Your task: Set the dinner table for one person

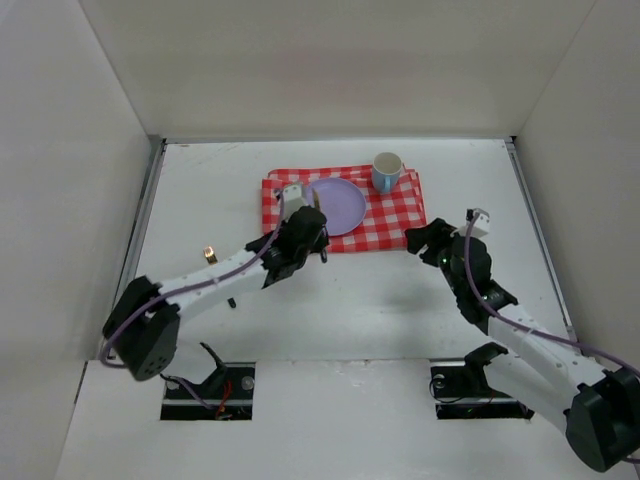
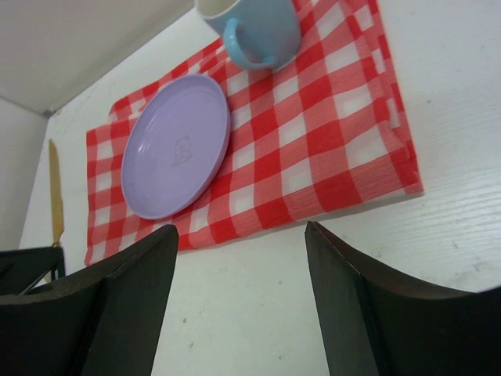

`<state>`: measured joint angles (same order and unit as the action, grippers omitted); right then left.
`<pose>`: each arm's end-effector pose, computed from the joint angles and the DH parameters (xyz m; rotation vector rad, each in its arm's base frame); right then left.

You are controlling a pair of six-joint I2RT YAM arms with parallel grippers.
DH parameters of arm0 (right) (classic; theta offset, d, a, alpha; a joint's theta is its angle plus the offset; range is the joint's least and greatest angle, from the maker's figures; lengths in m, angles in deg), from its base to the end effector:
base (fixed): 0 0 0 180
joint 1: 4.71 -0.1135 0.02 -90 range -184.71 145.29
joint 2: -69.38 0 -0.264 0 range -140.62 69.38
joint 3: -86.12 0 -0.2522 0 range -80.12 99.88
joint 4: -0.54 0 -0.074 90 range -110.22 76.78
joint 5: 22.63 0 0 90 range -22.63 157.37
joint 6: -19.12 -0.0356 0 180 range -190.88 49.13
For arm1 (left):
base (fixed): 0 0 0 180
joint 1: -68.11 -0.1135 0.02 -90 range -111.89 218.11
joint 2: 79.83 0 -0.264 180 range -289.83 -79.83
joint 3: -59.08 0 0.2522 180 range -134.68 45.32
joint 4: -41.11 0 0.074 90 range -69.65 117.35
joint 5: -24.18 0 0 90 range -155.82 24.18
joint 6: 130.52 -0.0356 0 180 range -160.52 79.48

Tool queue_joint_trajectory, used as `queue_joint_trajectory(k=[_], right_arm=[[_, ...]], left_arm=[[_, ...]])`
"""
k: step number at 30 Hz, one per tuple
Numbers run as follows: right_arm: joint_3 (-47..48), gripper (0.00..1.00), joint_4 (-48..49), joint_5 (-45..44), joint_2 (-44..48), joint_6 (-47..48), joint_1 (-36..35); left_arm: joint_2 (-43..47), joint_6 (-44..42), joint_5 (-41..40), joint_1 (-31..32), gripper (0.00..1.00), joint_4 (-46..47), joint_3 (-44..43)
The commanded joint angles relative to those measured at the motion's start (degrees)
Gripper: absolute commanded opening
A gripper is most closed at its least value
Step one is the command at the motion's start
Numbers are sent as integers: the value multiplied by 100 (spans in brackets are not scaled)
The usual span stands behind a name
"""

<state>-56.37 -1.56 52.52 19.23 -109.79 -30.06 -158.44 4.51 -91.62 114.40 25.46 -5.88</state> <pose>0.1862 0.0781 0.2334 0.4020 1.8107 0.5530 0.2223 -0.2101 0.2609 -0.2524 2.0533 -0.5304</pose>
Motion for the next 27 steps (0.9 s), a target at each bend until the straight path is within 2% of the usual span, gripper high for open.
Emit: queue_joint_trajectory(k=[1,4,10,12,14,17,21,27], right_arm=[[-159,72,284,-263,269,-212,218],[-256,71,258,-238,470,-318,438],[-380,66,21,-150,892,-512,869],[-388,55,-23,-149,989,-503,904],[-406,35,-76,-237,981,-512,956],[-319,19,-234,-185,876,-520,1027],[-318,18,-314,-351,875,-529,1036],[-423,23,-419,-439,1376,-556,1141]], left_arm=[[-811,-171,435,148,0,944,-933],[-1480,-74,620,341,0,1120,-1558],[-2228,268,656,719,0,1199,-2131],[-2439,435,673,799,0,1314,-2227],[-2746,620,717,843,0,1419,-2446],[-3115,734,700,904,0,1629,-2763],[-3686,893,673,861,0,1894,-3263],[-4530,1139,883,729,1,2122,-3975]])
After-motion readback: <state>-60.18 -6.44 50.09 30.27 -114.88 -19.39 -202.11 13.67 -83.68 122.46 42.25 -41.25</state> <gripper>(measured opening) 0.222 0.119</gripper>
